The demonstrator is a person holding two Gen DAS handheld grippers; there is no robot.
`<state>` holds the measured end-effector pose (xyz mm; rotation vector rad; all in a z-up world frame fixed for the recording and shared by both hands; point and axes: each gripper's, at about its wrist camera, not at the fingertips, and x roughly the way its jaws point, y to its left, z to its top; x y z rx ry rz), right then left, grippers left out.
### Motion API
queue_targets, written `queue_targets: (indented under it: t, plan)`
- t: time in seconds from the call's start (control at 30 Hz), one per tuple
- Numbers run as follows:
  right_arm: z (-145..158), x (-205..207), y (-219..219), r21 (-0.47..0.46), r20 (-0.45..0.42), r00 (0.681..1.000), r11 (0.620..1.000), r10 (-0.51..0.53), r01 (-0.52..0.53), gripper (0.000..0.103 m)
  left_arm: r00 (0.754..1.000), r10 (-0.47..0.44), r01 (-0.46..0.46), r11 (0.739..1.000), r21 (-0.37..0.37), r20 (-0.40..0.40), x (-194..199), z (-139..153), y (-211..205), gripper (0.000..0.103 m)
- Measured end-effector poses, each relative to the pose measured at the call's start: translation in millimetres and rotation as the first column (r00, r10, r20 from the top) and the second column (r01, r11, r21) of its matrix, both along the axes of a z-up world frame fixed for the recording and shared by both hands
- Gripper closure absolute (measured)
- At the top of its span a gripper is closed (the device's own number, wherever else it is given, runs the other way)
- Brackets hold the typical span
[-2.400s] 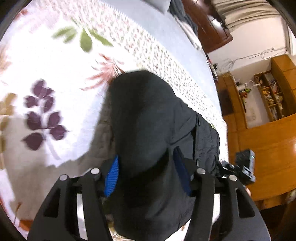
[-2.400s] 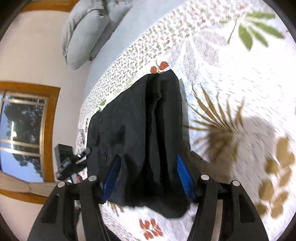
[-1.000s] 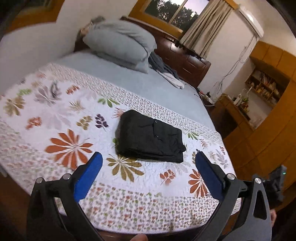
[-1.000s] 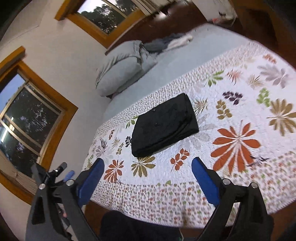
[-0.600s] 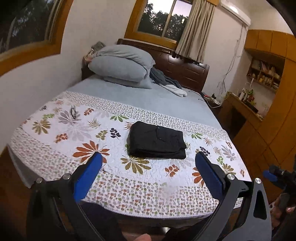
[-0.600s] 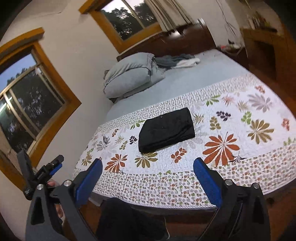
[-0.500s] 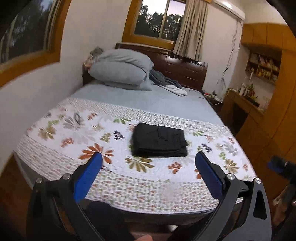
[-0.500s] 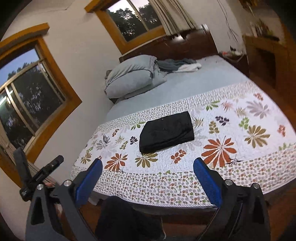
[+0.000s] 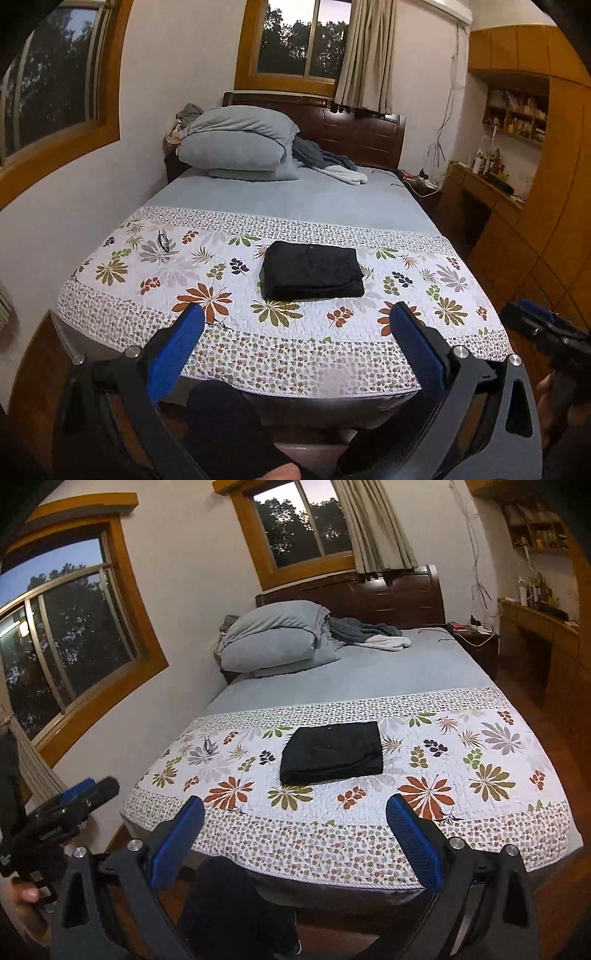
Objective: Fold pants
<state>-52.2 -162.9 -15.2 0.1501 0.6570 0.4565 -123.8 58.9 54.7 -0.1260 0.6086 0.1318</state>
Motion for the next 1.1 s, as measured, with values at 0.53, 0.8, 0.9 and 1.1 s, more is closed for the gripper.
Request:
queue_targets:
  t: [0.53, 0.8, 0.9, 1.1]
  plan:
    - [4.7, -12.2, 12.7, -0.014, 0.000, 0.999, 0.999, 0.049, -0.049, 0.004, 0.998, 0.054, -0.054, 0.999, 0.004, -0.014, -3.1, 13.9, -27.0, 0.003]
    - [-4.3, 5.0, 21.1, -0.017, -0.030, 0.998, 0.998, 0.061, -0.062, 0.004, 0.996, 0.035, -0.034, 0.999, 0.009, -0.081, 22.2, -4.5, -26.6, 0.003]
    - [-8.3, 15.1, 23.3, -0.031, -0.038, 0.998, 0.998, 0.052, -0.053, 0.004, 0.995, 0.041, -0.040, 0.999, 0.006, -0.092, 32.3, -9.6, -23.4, 0.003]
    - [-15.1, 33.9, 30.3, -0.061, -0.054, 0.997, 0.997, 0.049, -0.052, 0.004, 0.991, 0.058, -0.058, 0.998, 0.000, -0.118, 52.2, -20.2, -15.1, 0.003]
